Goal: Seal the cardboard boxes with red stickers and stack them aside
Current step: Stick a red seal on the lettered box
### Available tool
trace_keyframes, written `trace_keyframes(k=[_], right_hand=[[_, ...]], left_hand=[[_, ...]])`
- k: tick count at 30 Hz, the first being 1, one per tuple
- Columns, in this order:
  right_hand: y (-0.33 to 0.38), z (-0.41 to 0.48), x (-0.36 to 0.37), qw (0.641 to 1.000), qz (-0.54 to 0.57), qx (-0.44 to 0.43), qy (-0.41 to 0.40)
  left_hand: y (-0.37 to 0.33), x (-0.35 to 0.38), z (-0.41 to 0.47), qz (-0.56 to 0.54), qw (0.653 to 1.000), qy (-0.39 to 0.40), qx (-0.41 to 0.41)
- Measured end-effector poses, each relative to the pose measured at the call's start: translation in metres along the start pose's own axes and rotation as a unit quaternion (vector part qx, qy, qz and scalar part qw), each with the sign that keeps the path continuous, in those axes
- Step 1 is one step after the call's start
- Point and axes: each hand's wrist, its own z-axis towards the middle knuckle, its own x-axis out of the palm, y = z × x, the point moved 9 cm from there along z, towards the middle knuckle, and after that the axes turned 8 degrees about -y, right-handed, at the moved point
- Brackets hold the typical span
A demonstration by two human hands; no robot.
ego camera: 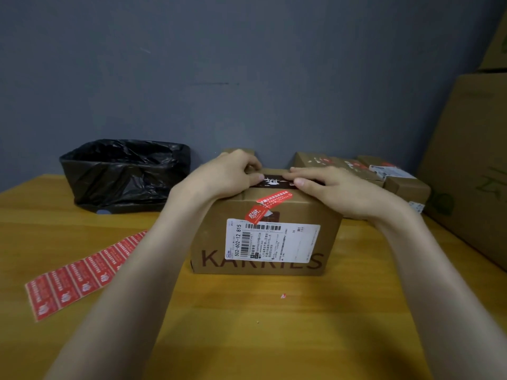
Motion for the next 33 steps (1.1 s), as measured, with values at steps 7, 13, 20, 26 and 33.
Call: trace_keyframes(k=[7, 13, 20, 26, 33], right_hand=[[0.003, 0.009, -0.019, 0.981, 0.164, 0.016, -0.104], [0.004, 0.008, -0.013, 0.987, 0.146, 0.016, -0.065], [0.01, 0.002, -0.013, 0.989, 0.141, -0.021, -0.037], [0.018, 0.004, -0.007, 0.994, 0.085, -0.066, -0.032], [0.018, 0.005, -0.014, 0.994, 0.073, -0.05, -0.056]], left_hand=[[0.0, -0.003, -0.001, -0.017, 0.998, -0.059, 0.007], [-0.003, -0.005, -0.003, -0.02, 0.996, -0.078, 0.023], [-0.005, -0.003, -0.002, -0.023, 0.997, -0.068, 0.032], [-0.006, -0.002, -0.002, -0.025, 0.997, -0.066, 0.042], [-0.007, -0.001, -0.003, -0.027, 0.996, -0.065, 0.046]])
